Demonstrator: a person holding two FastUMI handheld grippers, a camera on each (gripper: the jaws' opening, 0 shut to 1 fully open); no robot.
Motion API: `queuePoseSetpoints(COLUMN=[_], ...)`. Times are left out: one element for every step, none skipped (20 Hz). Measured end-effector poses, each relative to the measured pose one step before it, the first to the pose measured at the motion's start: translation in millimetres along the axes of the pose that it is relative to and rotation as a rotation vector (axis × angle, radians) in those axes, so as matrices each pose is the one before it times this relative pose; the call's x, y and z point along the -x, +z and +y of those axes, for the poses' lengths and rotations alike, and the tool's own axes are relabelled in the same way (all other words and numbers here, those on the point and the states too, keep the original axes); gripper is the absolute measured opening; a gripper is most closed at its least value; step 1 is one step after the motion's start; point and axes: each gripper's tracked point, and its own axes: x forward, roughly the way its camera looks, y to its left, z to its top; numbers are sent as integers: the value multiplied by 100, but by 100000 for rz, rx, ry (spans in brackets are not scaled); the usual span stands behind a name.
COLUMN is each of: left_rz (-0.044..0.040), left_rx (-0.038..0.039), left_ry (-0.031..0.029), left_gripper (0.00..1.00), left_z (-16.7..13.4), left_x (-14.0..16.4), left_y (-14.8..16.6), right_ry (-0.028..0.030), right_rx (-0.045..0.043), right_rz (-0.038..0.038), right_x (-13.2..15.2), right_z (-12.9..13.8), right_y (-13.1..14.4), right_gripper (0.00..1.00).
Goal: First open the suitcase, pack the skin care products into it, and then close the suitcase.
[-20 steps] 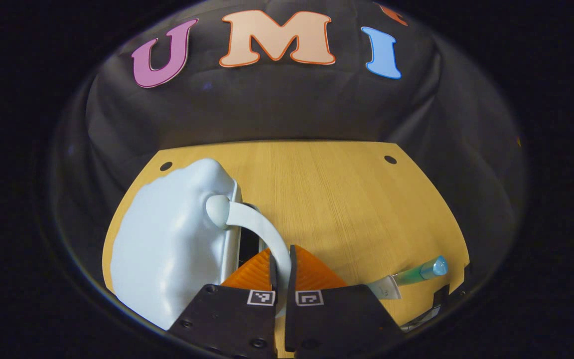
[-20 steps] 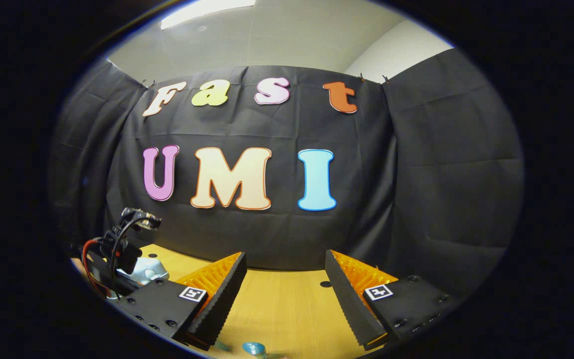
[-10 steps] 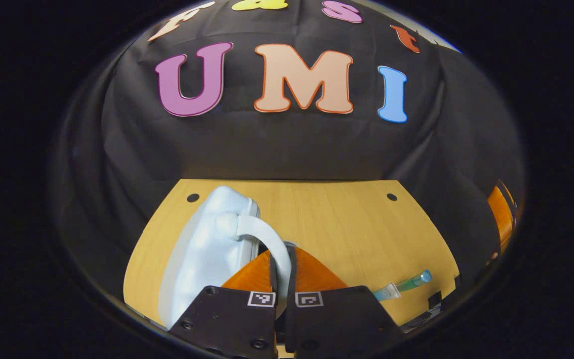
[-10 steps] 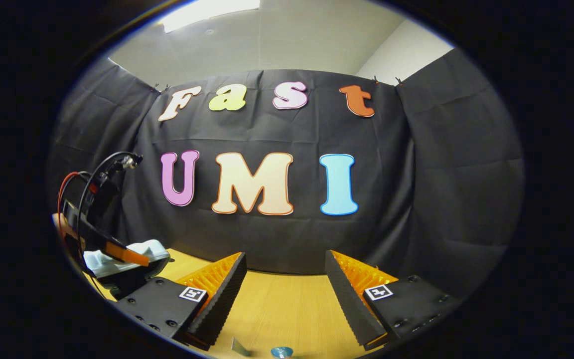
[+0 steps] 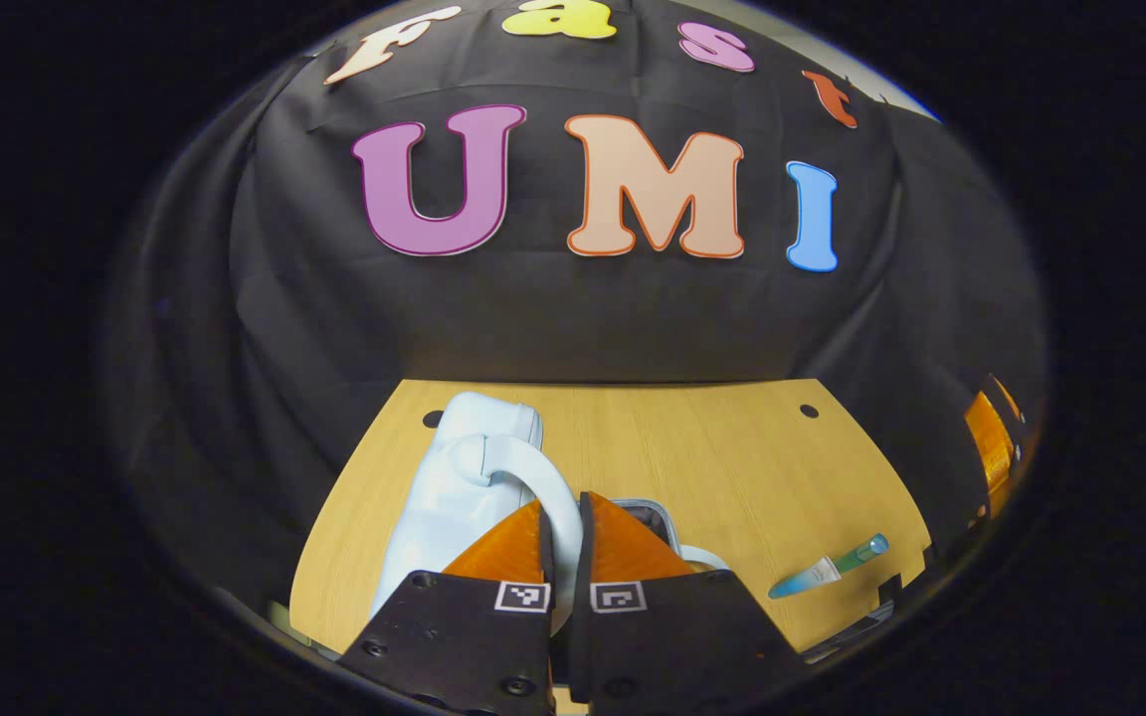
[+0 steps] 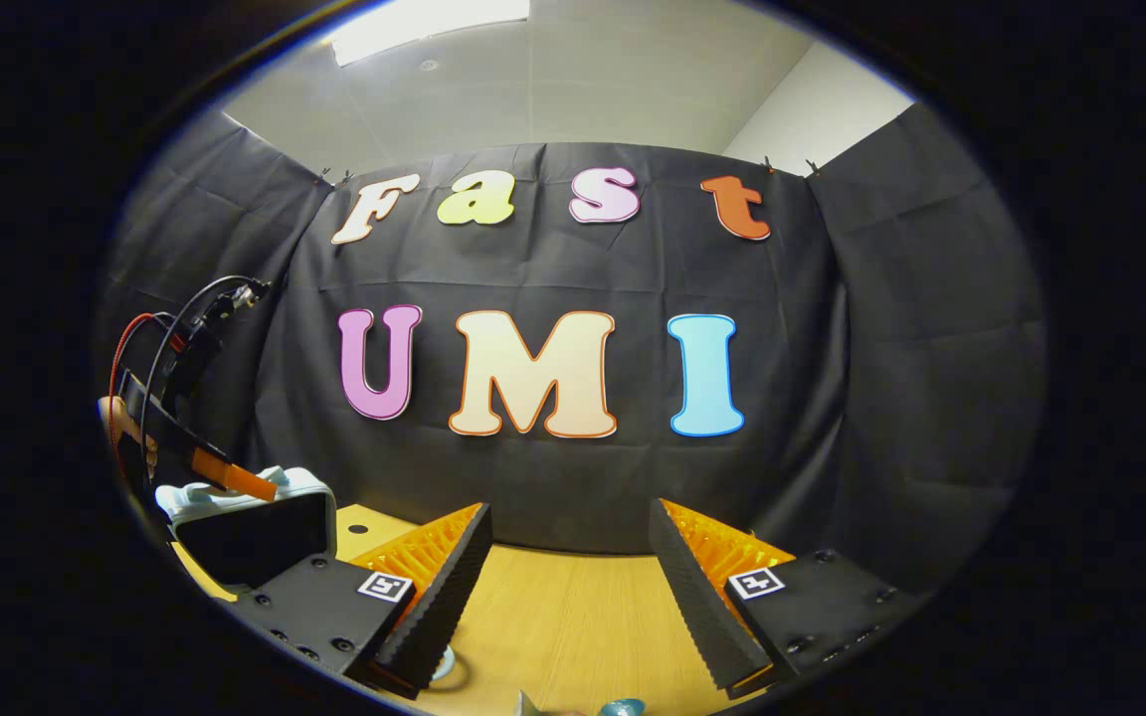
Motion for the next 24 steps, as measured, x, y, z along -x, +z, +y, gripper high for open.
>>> queuePoseSetpoints(left_rz=[-408,-502,-701,-193,-409,-82,-19,216,-1022,-252,704,523,-418,312,681,45,901,745,-682,-101,734,724,801,811], left_rx=[590,458,-136,-342,-77,113,-103,192,-541,465,1427,957,1064,773,926,1836,1725,1816,1863,1324,1336,1520,1146,1211], left_ry=[-255,583,897,1123,1120,1300,717,797,-204,-204,357,749,1524,1270,890,520,616,544,606,-117,77,824,949,1225], left_gripper=[0,2,2,0,0,0,0,0,0,0,0,0,0,0,0,0,0,0,0,0,0,0,0,0], left_z=[949,1152,1358,1336,1343,1475,1307,1086,987,894,1047,1107,1188,1145,1162,1011,1073,1031,951,673,834,865,1001,920], left_x=[-3,27,-42,-3,-174,155,-125,-15,-103,-254,-230,-302,-322,-178,-262,-314,-161,-316,-109,-308,-259,-284,-425,-461], left_y=[203,110,229,212,199,28,127,-134,152,-223,-191,-413,-112,-206,-215,-336,-358,-439,-91,-278,-276,-457,-237,-433], right_ry=[-680,-619,-628,-703,-520,-571,-349,-234,-243,-830,-63,418,126,-71,-180,-112,101,87,300,57,252,310,175,45], right_rx=[-193,-379,-379,-135,53,233,183,53,215,125,-374,-676,-367,96,421,509,295,-10,-38,151,202,231,366,537], right_rz=[-326,-152,-291,-414,-274,-92,143,440,753,-391,-620,-57,144,-54,-25,-208,-183,-53,135,-46,126,-72,-150,-104], right_x=[-70,-145,-94,-149,-47,-95,-92,-179,-102,-125,-121,-278,-299,-276,-193,-135,-61,-154,-157,-176,-40,-75,-99,-6], right_z=[490,539,604,536,635,599,574,662,615,424,508,696,591,435,337,386,489,462,495,390,387,362,359,211], right_y=[-4,102,-40,135,-100,-46,-189,-150,-289,143,273,87,-41,129,-8,133,66,61,-118,38,71,63,43,68], right_gripper=[99,99,99,99,99,97,99,100,100,100,99,99,99,99,100,99,99,99,100,99,100,99,100,100])
